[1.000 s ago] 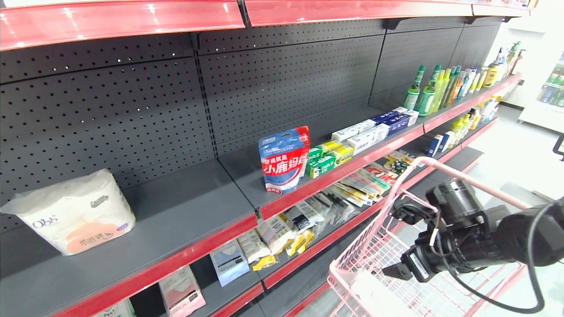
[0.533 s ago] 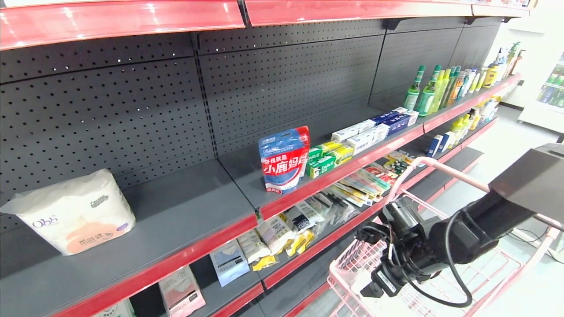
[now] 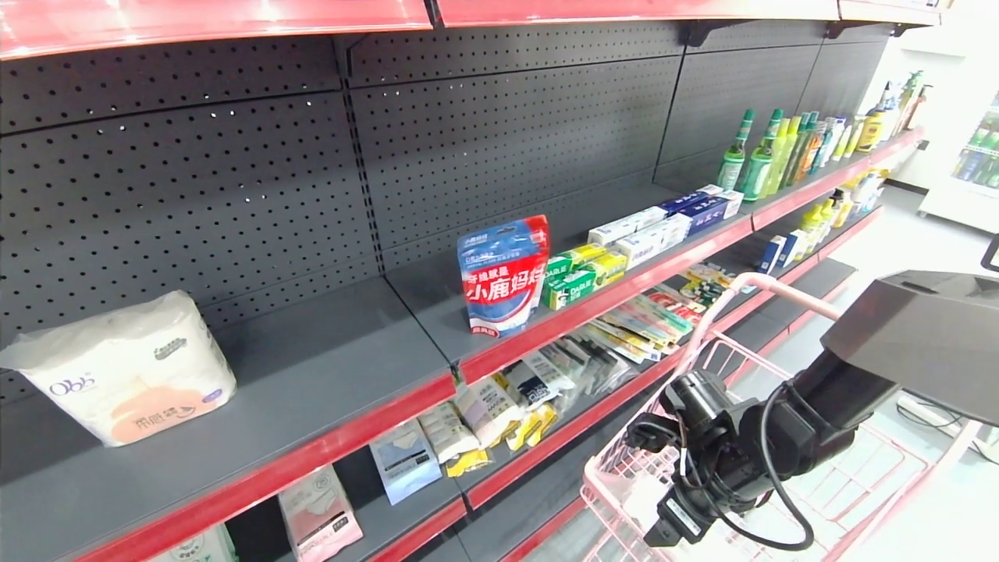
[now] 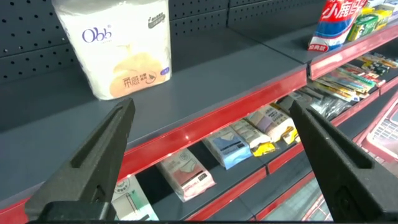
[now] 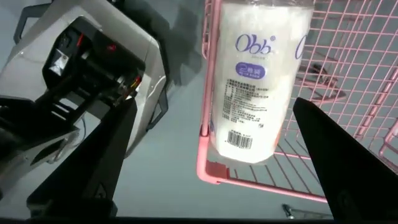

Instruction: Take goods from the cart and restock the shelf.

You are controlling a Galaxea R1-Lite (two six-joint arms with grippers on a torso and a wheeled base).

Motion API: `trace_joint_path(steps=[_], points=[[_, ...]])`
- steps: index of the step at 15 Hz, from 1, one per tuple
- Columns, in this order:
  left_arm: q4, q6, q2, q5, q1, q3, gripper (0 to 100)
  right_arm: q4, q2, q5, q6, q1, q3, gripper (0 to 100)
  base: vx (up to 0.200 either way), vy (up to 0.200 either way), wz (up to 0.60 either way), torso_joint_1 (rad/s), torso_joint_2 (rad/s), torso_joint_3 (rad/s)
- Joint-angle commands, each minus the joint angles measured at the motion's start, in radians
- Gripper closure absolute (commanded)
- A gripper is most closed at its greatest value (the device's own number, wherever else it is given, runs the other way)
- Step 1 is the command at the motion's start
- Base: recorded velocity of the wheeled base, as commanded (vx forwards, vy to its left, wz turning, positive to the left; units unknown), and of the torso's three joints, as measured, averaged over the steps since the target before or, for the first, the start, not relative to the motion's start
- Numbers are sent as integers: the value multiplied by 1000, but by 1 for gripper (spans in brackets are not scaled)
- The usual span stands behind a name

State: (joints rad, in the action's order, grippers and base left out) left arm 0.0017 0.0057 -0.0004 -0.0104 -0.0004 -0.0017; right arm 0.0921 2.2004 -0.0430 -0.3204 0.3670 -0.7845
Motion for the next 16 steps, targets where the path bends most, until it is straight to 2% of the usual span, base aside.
trace_joint_path(steps=[1, 4, 6, 11, 13, 16], points=[[0, 0, 0, 0, 0, 0, 0, 0, 10, 5, -9, -5, -13, 0, 0, 0, 0, -95, 203, 115], [0, 0, 0, 0, 0, 0, 0, 0, 22, 11, -23, -23, -29, 0, 0, 0, 0, -95, 199, 108], [0, 0, 0, 0, 0, 0, 0, 0, 25, 26, -97, -60, -25, 0, 0, 0, 0, -107, 232, 127], [0, 0, 0, 0, 0, 0, 0, 11, 51, 23, -129, -82, -29, 0, 0, 0, 0, -134, 305, 166], [0, 0, 0, 0, 0, 0, 0, 69, 61, 20, -146, -82, -15, 0, 0, 0, 0, -32, 107, 49], [0, 0, 0, 0, 0, 2, 0, 70, 67, 20, -158, -82, -16, 0, 0, 0, 0, 0, 0, 0]])
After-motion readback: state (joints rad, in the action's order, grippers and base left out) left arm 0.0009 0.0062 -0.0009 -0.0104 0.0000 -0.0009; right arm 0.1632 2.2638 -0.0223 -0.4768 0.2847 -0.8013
